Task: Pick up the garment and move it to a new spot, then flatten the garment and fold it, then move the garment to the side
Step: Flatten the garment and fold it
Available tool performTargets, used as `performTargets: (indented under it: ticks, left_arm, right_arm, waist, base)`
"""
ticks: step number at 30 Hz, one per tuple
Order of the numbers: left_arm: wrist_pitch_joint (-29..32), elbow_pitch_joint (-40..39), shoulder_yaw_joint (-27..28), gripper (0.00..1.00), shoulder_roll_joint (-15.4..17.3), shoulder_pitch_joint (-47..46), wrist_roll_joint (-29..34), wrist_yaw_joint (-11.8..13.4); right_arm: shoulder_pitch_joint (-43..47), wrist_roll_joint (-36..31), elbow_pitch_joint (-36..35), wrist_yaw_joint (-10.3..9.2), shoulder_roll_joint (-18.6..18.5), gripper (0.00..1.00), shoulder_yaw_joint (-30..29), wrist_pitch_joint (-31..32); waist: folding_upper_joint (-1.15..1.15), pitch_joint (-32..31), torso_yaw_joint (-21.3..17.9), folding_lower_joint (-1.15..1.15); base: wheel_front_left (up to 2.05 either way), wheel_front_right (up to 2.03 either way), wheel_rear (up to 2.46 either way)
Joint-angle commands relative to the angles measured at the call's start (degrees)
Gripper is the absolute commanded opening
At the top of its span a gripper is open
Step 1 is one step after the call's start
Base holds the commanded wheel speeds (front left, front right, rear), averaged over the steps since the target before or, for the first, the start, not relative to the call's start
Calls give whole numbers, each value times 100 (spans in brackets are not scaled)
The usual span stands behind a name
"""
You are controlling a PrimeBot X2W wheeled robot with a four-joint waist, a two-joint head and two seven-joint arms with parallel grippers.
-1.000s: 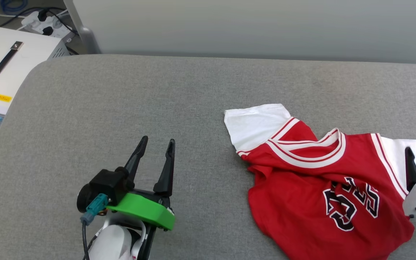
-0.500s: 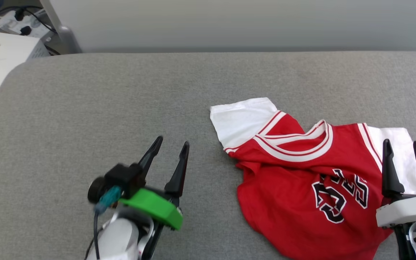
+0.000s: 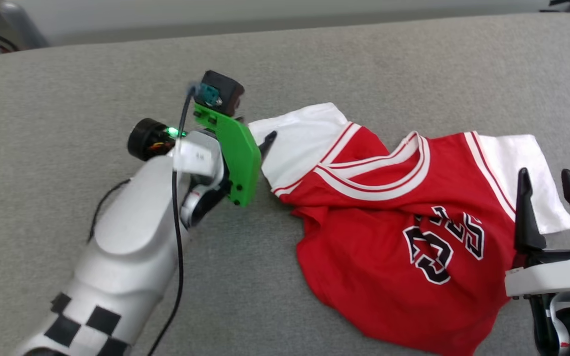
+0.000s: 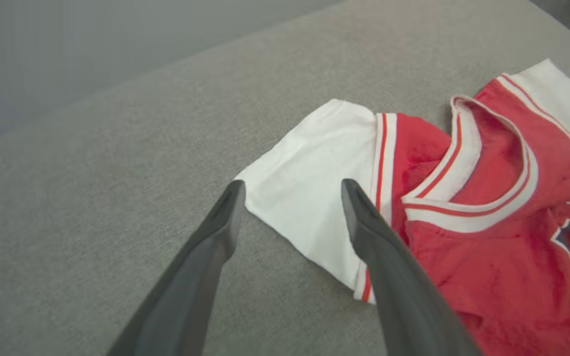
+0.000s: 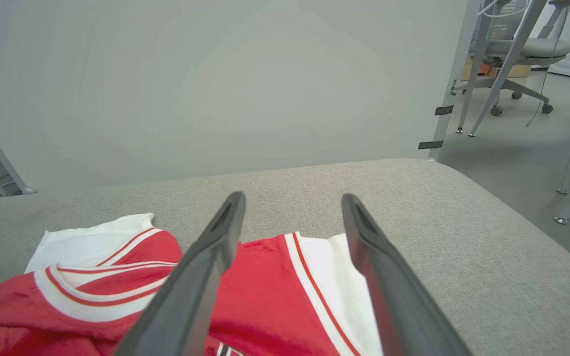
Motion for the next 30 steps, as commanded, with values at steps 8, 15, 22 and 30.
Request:
performTargets:
  ticks: [8,15,22,30]
  left_arm:
    - [913,929,-187,100,318,-855,-360,-16]
    - [1019,1558,-347,100,284,-1166,-275,-11]
    - [1030,2074,-610,79,303,-1161,-278,-14]
    - [614,2300,-519,0,407,-1079,-717,-16]
  right_arm:
    - [-291,39,209,-4,71,100,178,-165]
    - [-414,68,407,-4,100,100,289,-268]
    - [-505,82,517,-4,112,100,348,-320]
    - [-498,13,583,-4,115,100,321,-331]
  waist:
    - [0,629,-607,0]
    - [0,774,-726,0]
    - [0,813,-751,0]
    - [0,604,-532,0]
  base:
    - [0,0,0]
    - [0,0,0]
    - [0,0,0]
    - [0,0,0]
